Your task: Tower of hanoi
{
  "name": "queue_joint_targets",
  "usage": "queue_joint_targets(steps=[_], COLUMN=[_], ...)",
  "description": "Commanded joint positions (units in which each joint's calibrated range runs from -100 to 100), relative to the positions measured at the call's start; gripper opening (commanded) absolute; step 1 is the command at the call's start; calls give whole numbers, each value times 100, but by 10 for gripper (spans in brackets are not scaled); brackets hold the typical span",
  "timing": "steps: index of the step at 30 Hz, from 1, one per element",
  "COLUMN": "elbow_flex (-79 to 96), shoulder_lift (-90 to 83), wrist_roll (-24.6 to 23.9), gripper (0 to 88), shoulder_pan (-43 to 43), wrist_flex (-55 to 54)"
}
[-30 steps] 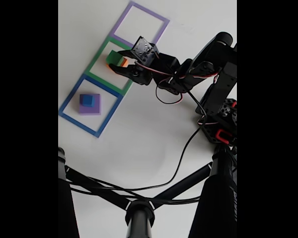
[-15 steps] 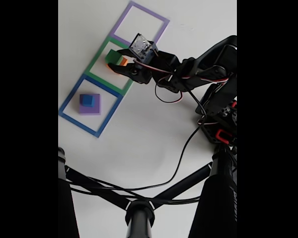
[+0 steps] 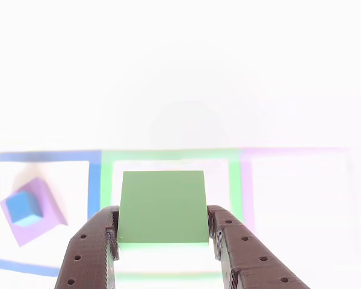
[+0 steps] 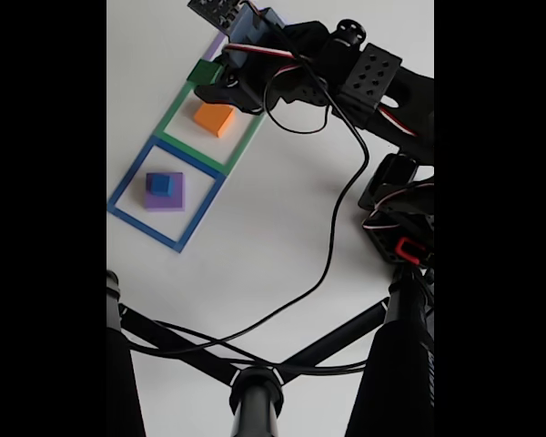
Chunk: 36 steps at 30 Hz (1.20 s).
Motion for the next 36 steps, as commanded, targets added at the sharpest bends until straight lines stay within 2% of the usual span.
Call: queue_joint_targets(steps=[1, 6, 14, 19, 25, 30, 36], elbow_flex=[-2293, -3684, -4256, -4302, -4093, -3002, -611], shoulder_lift=[207, 610, 731, 376, -141, -722, -1634], wrist_roll=[0, 0, 0, 0, 0, 0, 0], gripper=[56, 54, 53, 53, 53, 52, 52], shoulder_pan=[11, -37, 193, 644, 1660, 2312, 2830], wrist_flex=[2079, 3310, 3755, 4014, 4395, 3917, 2233])
